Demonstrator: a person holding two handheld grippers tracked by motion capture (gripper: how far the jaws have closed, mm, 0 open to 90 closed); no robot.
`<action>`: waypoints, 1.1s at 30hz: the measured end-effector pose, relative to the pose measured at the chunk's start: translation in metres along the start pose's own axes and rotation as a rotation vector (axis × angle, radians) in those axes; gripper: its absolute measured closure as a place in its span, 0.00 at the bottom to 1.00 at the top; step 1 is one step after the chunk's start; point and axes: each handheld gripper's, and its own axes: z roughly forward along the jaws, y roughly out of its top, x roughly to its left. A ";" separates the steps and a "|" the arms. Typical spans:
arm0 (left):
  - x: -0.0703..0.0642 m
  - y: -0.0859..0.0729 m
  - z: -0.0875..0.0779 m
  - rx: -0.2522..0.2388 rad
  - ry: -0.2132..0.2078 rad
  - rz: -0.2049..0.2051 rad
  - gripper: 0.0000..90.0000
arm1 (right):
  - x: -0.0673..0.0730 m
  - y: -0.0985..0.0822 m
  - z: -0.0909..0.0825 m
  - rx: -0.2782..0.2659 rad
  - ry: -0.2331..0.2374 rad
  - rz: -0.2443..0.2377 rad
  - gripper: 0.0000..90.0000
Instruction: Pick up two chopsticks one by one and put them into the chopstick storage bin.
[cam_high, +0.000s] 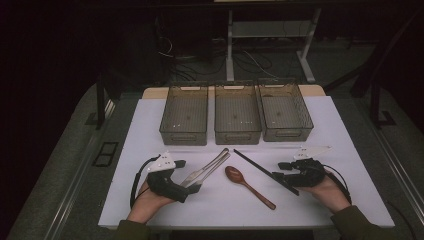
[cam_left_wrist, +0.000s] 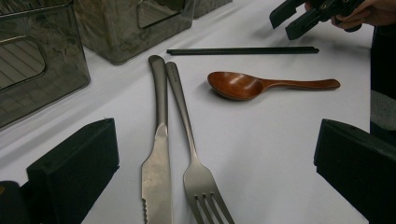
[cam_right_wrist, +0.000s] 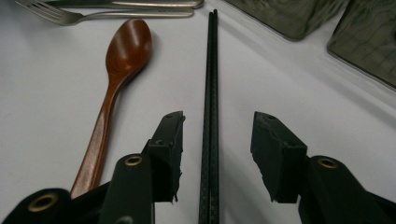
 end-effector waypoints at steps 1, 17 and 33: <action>0.000 0.000 0.000 0.001 0.000 0.000 0.00 | 0.000 0.000 0.000 0.009 -0.006 -0.002 0.62; -0.001 0.000 0.001 0.002 -0.002 0.002 0.00 | -0.002 -0.004 0.004 0.093 -0.001 0.002 0.84; -0.001 -0.001 0.001 0.002 -0.004 0.001 0.00 | -0.003 -0.005 0.007 0.126 0.011 0.003 0.88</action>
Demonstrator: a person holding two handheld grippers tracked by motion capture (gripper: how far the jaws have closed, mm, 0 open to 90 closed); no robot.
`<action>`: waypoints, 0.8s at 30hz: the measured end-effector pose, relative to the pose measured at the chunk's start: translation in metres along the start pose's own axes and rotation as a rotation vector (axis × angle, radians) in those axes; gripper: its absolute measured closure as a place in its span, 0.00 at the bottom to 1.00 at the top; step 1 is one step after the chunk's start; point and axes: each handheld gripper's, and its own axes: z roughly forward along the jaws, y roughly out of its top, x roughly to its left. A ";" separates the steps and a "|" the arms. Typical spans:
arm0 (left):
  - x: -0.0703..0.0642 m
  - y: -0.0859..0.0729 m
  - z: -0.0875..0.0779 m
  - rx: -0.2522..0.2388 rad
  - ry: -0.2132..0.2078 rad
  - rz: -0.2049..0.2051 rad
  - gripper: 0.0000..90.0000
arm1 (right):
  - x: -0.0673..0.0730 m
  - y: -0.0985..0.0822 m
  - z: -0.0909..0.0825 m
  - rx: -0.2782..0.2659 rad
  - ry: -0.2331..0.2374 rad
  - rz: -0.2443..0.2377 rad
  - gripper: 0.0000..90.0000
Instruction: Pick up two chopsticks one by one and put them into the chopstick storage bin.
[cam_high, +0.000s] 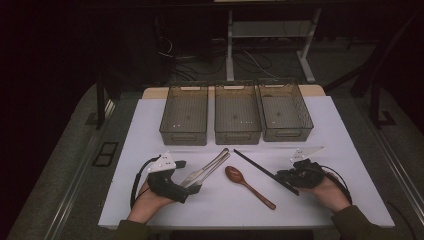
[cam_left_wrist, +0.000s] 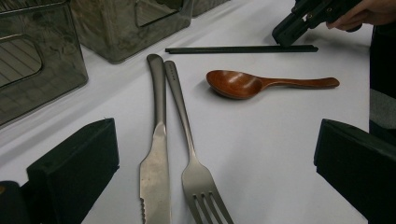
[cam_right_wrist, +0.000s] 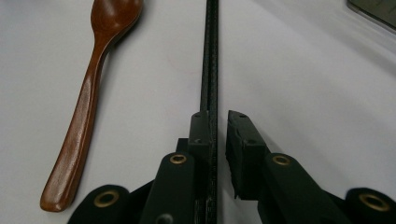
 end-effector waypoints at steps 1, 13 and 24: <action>0.000 0.000 0.000 0.000 0.000 0.000 0.00 | 0.000 0.000 0.000 0.001 -0.001 0.002 0.88; 0.001 0.000 0.000 0.001 0.000 0.001 0.00 | -0.002 0.000 -0.001 0.000 -0.009 0.002 0.88; 0.000 0.000 -0.001 0.001 -0.001 0.002 0.00 | -0.002 -0.001 -0.001 0.008 0.006 -0.002 0.89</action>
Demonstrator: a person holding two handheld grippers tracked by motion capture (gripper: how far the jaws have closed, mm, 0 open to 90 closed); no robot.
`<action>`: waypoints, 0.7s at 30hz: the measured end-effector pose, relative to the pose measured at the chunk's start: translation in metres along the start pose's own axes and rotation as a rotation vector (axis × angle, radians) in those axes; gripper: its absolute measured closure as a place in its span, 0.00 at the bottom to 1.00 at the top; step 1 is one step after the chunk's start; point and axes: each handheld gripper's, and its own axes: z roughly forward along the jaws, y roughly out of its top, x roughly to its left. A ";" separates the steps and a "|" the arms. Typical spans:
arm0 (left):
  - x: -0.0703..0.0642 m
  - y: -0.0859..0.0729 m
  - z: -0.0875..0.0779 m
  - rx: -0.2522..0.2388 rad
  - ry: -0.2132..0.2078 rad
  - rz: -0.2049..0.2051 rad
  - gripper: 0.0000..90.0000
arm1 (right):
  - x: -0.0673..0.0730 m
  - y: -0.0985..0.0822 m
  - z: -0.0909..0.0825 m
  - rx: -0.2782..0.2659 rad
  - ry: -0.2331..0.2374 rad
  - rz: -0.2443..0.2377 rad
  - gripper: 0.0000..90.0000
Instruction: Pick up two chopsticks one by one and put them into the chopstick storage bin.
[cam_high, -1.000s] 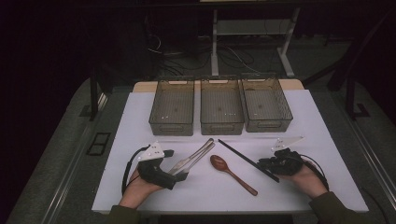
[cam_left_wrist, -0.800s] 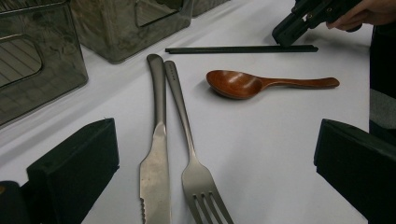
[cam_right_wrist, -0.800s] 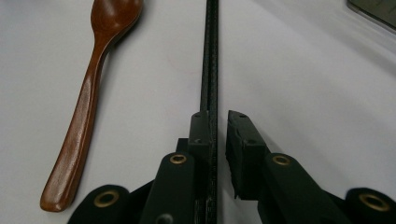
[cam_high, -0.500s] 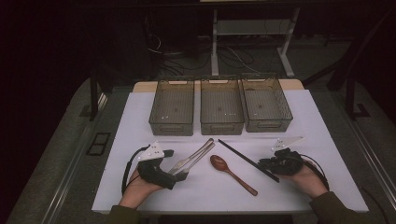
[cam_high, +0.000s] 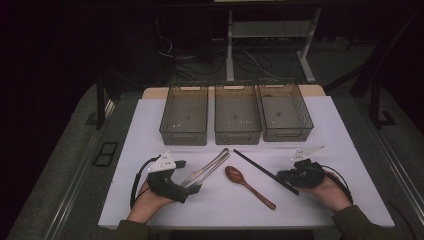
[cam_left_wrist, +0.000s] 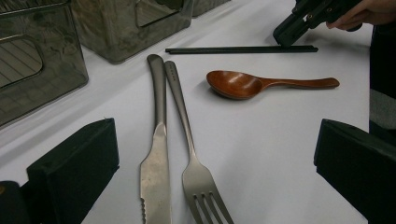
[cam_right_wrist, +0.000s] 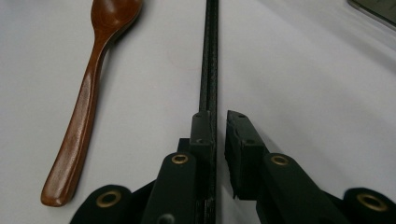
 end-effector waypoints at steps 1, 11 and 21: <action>0.000 0.000 0.000 0.000 0.000 0.000 0.00 | 0.000 0.000 0.000 0.001 0.000 0.000 0.89; 0.000 0.000 0.000 0.000 0.000 0.001 0.00 | -0.002 -0.001 0.001 0.023 -0.018 -0.006 0.90; 0.000 0.001 -0.001 -0.008 0.005 -0.006 0.00 | -0.008 0.009 -0.002 0.081 0.000 -0.010 0.87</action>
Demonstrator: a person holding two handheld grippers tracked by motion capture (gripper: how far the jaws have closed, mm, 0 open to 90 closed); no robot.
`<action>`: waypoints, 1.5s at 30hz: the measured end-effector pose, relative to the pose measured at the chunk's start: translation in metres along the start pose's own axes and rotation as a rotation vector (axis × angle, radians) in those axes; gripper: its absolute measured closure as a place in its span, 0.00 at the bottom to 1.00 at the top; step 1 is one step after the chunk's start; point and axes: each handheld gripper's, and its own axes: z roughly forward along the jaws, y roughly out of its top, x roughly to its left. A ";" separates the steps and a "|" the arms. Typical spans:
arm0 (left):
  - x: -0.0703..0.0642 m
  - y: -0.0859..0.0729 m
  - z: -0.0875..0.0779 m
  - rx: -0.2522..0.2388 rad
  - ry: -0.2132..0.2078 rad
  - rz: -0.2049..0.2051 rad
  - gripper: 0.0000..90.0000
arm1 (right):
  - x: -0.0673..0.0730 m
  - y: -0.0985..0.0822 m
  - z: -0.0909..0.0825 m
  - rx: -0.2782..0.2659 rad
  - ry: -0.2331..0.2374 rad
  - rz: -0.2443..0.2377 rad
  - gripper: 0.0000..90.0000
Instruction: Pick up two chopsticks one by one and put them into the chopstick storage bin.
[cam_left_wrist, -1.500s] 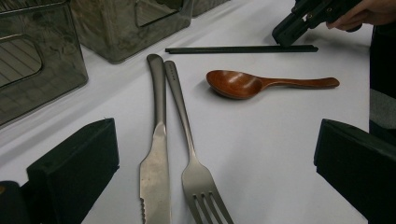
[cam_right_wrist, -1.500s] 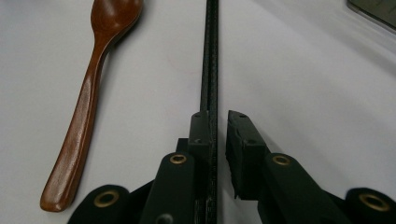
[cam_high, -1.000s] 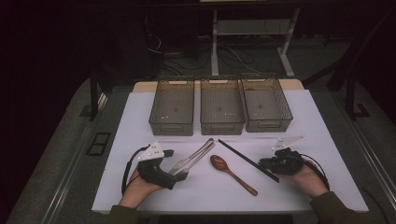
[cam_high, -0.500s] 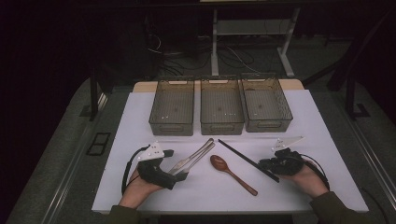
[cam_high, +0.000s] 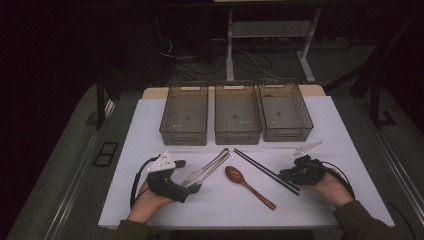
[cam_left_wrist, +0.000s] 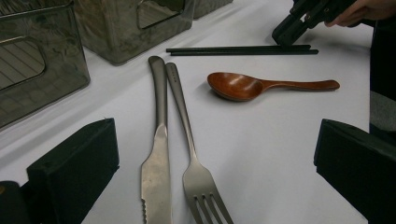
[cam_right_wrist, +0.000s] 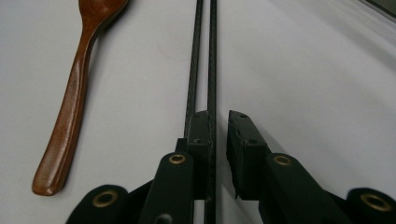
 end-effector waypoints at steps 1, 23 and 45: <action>0.000 0.000 0.000 -0.001 0.000 0.000 0.00 | 0.000 0.003 -0.001 0.017 -0.003 -0.010 0.86; 0.000 0.000 0.000 -0.001 -0.004 0.005 0.00 | 0.007 0.050 0.020 0.385 -0.034 -0.066 0.89; -0.001 0.001 0.001 0.002 -0.009 0.009 0.00 | 0.010 0.054 0.023 0.420 -0.076 -0.054 0.94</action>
